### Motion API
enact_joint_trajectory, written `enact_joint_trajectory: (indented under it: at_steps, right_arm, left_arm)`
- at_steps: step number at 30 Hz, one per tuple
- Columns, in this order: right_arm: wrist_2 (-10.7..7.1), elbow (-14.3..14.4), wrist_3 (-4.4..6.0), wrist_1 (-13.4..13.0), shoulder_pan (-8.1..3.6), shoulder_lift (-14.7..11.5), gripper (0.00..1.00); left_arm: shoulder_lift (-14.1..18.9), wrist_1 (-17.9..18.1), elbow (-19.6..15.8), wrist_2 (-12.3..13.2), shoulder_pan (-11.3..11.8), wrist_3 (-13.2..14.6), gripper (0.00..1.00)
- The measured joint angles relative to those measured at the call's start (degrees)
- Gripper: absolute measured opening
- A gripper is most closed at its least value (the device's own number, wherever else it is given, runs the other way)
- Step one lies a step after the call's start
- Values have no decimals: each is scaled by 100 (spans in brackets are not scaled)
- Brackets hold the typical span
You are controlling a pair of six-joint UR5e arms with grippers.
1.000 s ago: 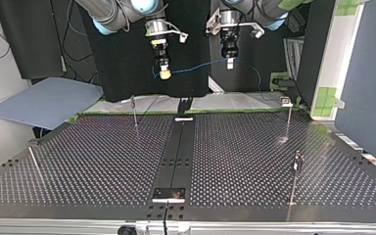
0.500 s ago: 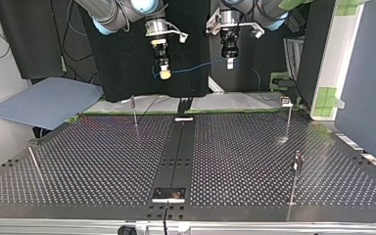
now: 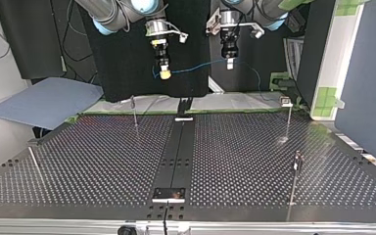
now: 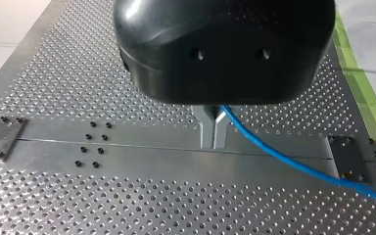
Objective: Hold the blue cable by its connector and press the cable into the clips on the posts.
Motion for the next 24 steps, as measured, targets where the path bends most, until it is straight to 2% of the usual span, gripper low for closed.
enact_joint_trajectory:
  at_steps: [5, 12, 24]
  right_arm:
    - [-13, -16, -72, 9, 84, 195, 0]
    - [-15, -19, -86, 10, 100, 596, 0]
    - [-15, -19, -86, 10, 102, 684, 0]
  left_arm:
    - [0, 0, 1, 0, 0, 2, 1]
    - [0, 0, 2, 0, 0, 2, 1]
    - [-52, -50, 54, 20, 46, 54, 1]
